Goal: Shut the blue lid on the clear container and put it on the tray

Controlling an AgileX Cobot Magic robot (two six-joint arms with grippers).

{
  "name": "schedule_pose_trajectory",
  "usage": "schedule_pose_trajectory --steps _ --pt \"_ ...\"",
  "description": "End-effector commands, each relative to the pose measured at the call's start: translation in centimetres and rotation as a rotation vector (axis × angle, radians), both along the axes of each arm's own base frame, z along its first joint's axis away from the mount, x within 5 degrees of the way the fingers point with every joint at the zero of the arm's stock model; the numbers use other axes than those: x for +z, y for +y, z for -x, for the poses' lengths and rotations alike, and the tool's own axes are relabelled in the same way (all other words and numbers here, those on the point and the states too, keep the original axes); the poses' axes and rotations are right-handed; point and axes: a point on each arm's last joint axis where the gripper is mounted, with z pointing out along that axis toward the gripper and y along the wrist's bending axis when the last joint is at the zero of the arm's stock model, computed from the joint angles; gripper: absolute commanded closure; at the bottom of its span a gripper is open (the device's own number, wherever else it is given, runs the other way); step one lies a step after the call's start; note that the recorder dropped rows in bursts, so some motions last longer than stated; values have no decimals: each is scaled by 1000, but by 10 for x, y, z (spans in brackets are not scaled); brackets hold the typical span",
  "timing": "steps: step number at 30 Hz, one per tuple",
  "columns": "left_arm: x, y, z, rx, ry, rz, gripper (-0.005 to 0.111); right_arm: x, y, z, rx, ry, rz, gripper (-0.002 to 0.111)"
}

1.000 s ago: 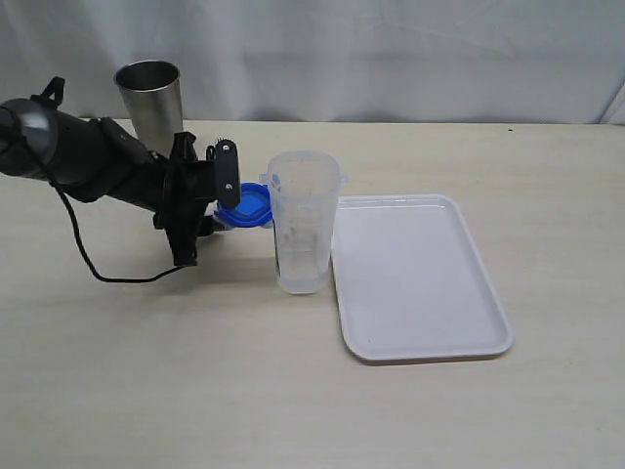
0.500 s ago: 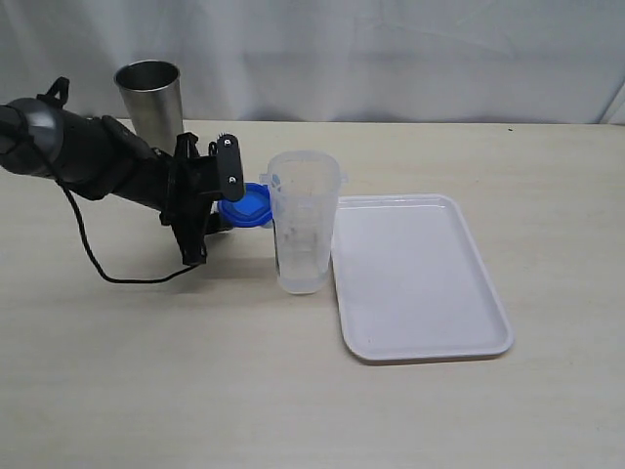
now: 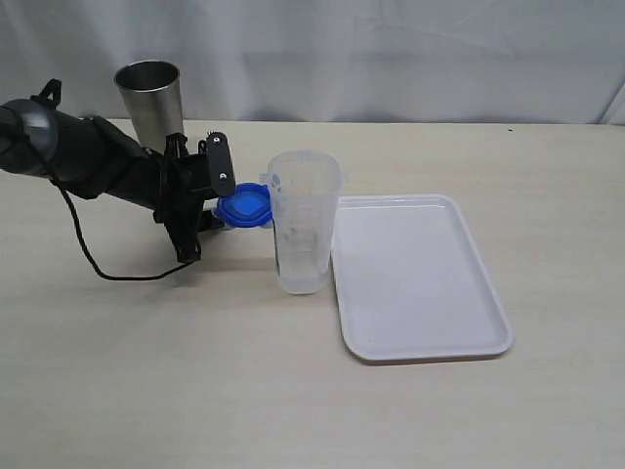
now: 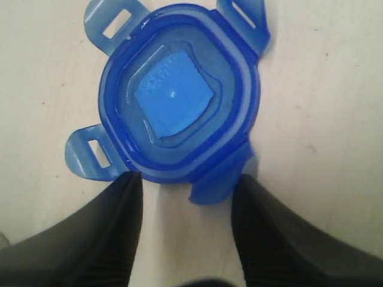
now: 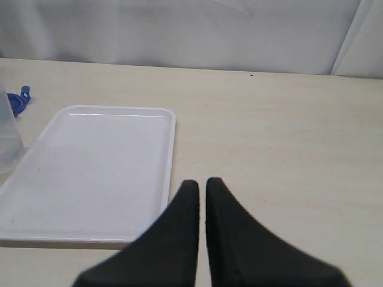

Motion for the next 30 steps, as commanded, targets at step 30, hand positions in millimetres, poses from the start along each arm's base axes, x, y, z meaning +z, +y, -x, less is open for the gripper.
schedule_pose_trajectory --steps 30 --pt "15 23 52 194 551 -181 107 0 0 0 0 -5 -9 104"
